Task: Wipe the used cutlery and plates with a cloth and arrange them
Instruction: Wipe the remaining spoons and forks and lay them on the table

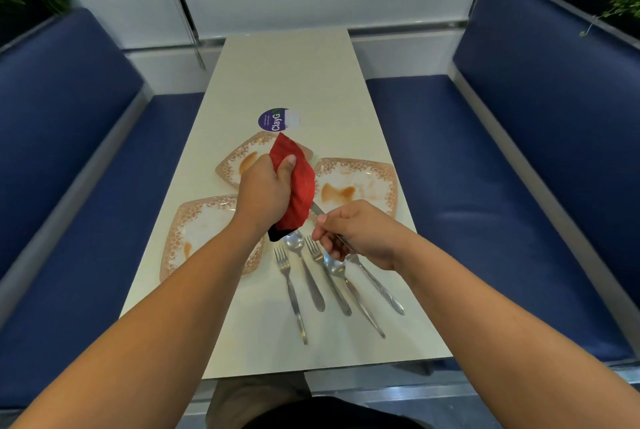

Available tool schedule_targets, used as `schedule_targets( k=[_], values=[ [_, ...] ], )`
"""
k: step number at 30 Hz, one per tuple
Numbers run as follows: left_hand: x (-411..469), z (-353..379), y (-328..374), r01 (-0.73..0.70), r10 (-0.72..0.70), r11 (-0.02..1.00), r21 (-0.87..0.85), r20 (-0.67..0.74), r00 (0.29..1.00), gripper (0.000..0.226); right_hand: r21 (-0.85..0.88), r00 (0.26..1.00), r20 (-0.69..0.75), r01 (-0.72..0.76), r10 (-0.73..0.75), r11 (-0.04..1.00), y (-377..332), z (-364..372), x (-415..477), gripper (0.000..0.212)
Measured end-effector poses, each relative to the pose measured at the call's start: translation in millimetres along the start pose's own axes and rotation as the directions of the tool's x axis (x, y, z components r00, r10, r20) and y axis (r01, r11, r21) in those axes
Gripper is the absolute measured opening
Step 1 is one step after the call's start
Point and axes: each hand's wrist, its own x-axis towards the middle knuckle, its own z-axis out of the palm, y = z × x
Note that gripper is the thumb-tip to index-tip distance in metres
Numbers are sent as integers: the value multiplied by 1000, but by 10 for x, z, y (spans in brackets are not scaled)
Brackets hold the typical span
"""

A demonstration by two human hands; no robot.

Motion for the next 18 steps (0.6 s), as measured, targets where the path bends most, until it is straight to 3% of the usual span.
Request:
schedule_targets(
  k=[2, 4, 6, 8, 14, 18],
  values=[
    [3, 40, -52, 57, -48, 973, -222, 47, 998, 37, 6, 999, -43, 11, -11, 1000, -22, 15, 2, 33],
    [-23, 55, -84, 145, -76, 883, -447, 168, 983, 40, 10, 997, -79, 16, -15, 1000, -36, 35, 16, 34],
    [-56, 65, -95, 236, -73, 820, -522, 314, 946, 67, 24, 994, -105, 14, -11, 1000, -30, 58, 47, 34],
    [-92, 110, -103, 297, -74, 791, -535, 399, 914, 76, 29, 992, -126, 8, -4, 1000, -18, 84, 87, 35],
    [-90, 125, -7, 192, -50, 800, -568, 255, 966, 10, -36, 994, -109, 27, -31, 999, 43, 82, 73, 37],
    [-83, 96, -14, 180, -82, 765, -619, 183, 980, 9, -34, 1000, -24, -12, 11, 999, -12, 17, 35, 37]
  ],
)
